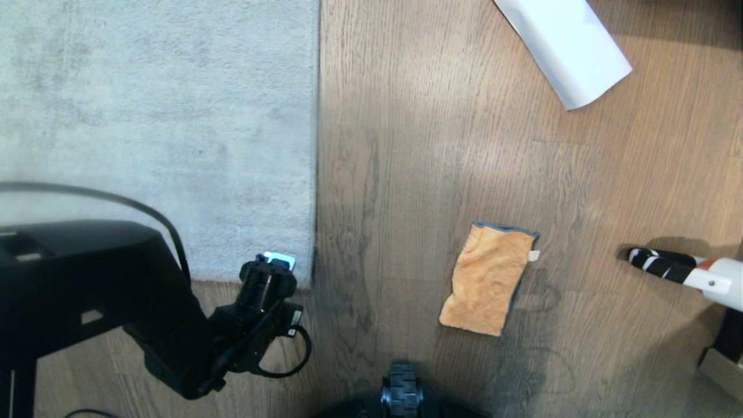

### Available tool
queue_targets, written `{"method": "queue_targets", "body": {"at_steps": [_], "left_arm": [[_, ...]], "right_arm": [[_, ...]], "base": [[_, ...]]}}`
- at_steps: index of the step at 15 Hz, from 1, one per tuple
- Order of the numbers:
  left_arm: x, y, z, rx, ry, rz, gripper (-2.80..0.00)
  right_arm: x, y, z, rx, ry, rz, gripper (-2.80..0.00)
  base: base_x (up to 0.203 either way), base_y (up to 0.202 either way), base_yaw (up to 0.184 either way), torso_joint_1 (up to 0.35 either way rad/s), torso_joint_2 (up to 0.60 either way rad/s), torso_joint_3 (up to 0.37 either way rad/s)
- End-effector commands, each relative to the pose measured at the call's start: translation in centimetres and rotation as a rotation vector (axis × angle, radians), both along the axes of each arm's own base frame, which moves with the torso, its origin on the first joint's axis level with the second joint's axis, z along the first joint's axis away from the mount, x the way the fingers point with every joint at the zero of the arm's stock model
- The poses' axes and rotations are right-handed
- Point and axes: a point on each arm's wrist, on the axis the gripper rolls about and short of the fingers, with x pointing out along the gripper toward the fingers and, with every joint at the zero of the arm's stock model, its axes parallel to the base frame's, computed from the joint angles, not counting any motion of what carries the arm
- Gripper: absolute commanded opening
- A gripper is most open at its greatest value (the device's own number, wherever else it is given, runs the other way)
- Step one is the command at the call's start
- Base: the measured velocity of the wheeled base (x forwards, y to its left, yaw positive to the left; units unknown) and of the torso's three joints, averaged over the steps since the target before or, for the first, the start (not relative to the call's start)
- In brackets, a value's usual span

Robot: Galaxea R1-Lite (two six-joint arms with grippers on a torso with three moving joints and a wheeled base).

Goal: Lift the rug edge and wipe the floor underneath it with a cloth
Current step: Lift up the carpet

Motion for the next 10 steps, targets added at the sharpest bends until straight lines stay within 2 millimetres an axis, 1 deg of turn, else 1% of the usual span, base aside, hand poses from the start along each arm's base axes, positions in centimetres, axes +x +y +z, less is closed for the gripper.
{"method": "queue_targets", "body": {"at_steps": [1, 4, 7, 8, 10], "left_arm": [[0.5, -0.2, 0.3, -0.011, -0.024, 0.004, -2.8], [0.9, -0.6, 0.6, -0.034, -0.045, 0.001, -2.8], [2.2, -1.5, 0.4, -0.096, -0.164, -0.015, -2.8], [2.3, -1.9, 0.4, -0.108, -0.18, -0.028, -2.8], [2.4, -2.2, 0.6, -0.117, -0.189, -0.035, -2.8]], "right_arm": [[0.0, 0.0, 0.0, 0.0, -0.001, -0.001, -2.8], [0.0, 0.0, 0.0, -0.001, -0.001, 0.0, -2.8], [0.0, 0.0, 0.0, -0.001, -0.001, 0.0, -2.8], [0.0, 0.0, 0.0, 0.001, 0.0, 0.0, -2.8], [0.0, 0.0, 0.0, -0.001, 0.0, 0.0, -2.8]], "base": [[0.0, 0.0, 0.0, 0.0, 0.0, 0.0], [0.0, 0.0, 0.0, 0.0, 0.0, 0.0], [0.0, 0.0, 0.0, 0.0, 0.0, 0.0], [0.0, 0.0, 0.0, 0.0, 0.0, 0.0], [0.0, 0.0, 0.0, 0.0, 0.0, 0.0]]}}
